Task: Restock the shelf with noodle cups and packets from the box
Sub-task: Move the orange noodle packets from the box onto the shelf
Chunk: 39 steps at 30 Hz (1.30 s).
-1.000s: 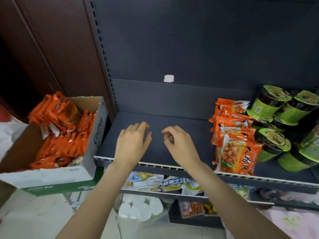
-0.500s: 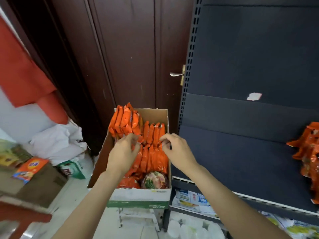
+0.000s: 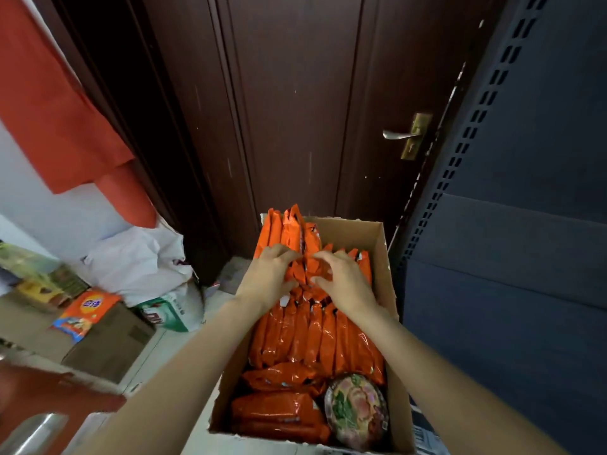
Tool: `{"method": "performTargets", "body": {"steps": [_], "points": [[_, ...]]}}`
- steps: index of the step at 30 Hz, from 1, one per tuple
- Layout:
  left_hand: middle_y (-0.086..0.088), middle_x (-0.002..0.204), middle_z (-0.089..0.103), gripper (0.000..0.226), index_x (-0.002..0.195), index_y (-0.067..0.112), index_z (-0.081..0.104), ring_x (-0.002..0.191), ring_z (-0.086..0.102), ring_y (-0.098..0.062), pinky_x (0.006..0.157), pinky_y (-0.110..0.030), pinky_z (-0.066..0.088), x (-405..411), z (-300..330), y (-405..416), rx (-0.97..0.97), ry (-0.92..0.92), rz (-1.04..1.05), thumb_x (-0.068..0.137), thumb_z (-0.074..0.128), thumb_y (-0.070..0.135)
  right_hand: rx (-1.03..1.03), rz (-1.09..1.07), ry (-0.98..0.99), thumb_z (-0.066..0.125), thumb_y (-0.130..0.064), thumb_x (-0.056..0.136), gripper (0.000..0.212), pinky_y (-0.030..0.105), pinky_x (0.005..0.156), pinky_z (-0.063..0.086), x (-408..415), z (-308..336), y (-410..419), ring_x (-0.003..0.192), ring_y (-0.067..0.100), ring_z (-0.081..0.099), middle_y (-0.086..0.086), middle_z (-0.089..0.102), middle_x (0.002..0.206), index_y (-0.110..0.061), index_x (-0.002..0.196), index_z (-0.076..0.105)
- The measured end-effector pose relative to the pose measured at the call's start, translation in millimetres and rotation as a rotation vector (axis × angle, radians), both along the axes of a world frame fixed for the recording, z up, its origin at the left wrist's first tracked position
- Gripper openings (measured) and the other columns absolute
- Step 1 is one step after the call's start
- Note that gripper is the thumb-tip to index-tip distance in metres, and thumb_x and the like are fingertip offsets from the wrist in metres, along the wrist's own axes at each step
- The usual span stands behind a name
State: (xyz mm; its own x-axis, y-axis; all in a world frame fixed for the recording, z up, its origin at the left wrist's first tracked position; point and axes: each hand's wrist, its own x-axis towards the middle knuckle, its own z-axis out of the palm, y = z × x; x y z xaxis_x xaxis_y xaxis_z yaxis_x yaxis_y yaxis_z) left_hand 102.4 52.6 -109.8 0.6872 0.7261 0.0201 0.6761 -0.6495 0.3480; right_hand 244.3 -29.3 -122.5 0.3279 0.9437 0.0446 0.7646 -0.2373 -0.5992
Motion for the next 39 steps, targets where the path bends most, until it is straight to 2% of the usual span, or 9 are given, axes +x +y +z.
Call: {"method": "performTargets", "body": {"steps": [5,10,13,17,20,25,31,34,39], "points": [[0.003,0.123,0.046,0.03,0.114,0.027,0.061,0.122,0.042,-0.016,0.104,-0.032,0.03,6,-5,17,0.1,0.019,-0.035,0.085,0.064,0.022,0.004,-0.065,-0.012,0.064,-0.015,0.087,0.024,0.033,0.084,0.052,7,-7,16,0.098,0.017,0.061,0.003,0.061,0.111,-0.023,0.11,0.066],[0.0,0.126,0.046,0.016,0.101,0.021,0.068,0.118,0.046,-0.016,0.1,-0.036,0.043,5,1,28,0.094,-0.12,-0.151,0.085,0.066,0.022,0.136,-0.209,0.11,0.061,-0.011,0.089,0.013,0.029,0.083,0.054,19,4,9,0.086,0.009,0.066,-0.003,0.068,0.094,-0.019,0.095,0.07],[0.001,0.127,0.05,0.015,0.102,0.018,0.068,0.119,0.047,-0.017,0.104,-0.034,0.039,6,12,34,0.054,-0.236,-0.188,0.088,0.063,0.022,0.214,-0.291,0.21,0.058,-0.012,0.091,0.012,0.027,0.073,0.058,25,18,-1,0.078,0.004,0.066,-0.006,0.068,0.084,-0.018,0.093,0.068],[0.004,0.113,0.057,0.018,0.106,0.017,0.065,0.107,0.051,-0.01,0.09,-0.018,0.036,12,38,32,-0.002,-0.404,-0.189,0.091,0.058,0.025,0.303,-0.356,0.275,0.055,-0.015,0.093,0.012,0.026,0.063,0.059,34,44,-17,0.084,0.009,0.066,-0.004,0.067,0.086,-0.02,0.091,0.065],[0.01,0.104,0.054,0.016,0.105,0.019,0.064,0.1,0.05,-0.007,0.087,-0.018,0.037,22,54,24,-0.052,-0.496,-0.222,0.093,0.056,0.026,0.339,-0.367,0.249,0.054,-0.016,0.094,0.015,0.033,0.074,0.058,38,62,-34,0.087,0.009,0.065,-0.011,0.066,0.085,-0.025,0.088,0.064],[0.006,0.102,0.058,0.013,0.102,0.019,0.065,0.098,0.056,-0.009,0.087,-0.019,0.043,48,80,1,-0.042,-0.612,-0.313,0.092,0.058,0.021,0.444,-0.427,0.26,0.056,-0.011,0.093,0.013,0.019,0.061,0.056,46,95,-70,0.085,0.009,0.066,-0.006,0.067,0.086,-0.02,0.089,0.064],[0.006,0.095,0.059,0.01,0.096,0.014,0.068,0.088,0.056,-0.005,0.081,-0.021,0.049,101,116,-43,-0.05,-0.748,-0.5,0.088,0.063,0.012,0.594,-0.577,0.235,0.056,-0.01,0.092,0.014,0.03,0.06,0.058,75,124,-121,0.079,0.01,0.067,-0.005,0.068,0.083,-0.018,0.087,0.066],[0.005,0.094,0.059,0.01,0.096,0.013,0.067,0.088,0.057,-0.006,0.082,-0.021,0.048,138,125,-75,-0.084,-0.739,-0.604,0.087,0.063,0.011,0.627,-0.685,0.252,0.056,-0.009,0.092,0.013,0.034,0.056,0.059,99,128,-155,0.073,0.014,0.069,-0.001,0.069,0.082,-0.015,0.087,0.067],[0.006,0.093,0.06,0.009,0.094,0.018,0.066,0.089,0.057,-0.006,0.081,-0.009,0.041,209,126,-138,-0.147,-0.615,-0.752,0.088,0.062,0.012,0.617,-0.797,0.237,0.057,-0.011,0.092,0.01,0.026,0.053,0.057,156,119,-225,0.068,0.011,0.07,-0.002,0.069,0.082,-0.015,0.089,0.067]]}}
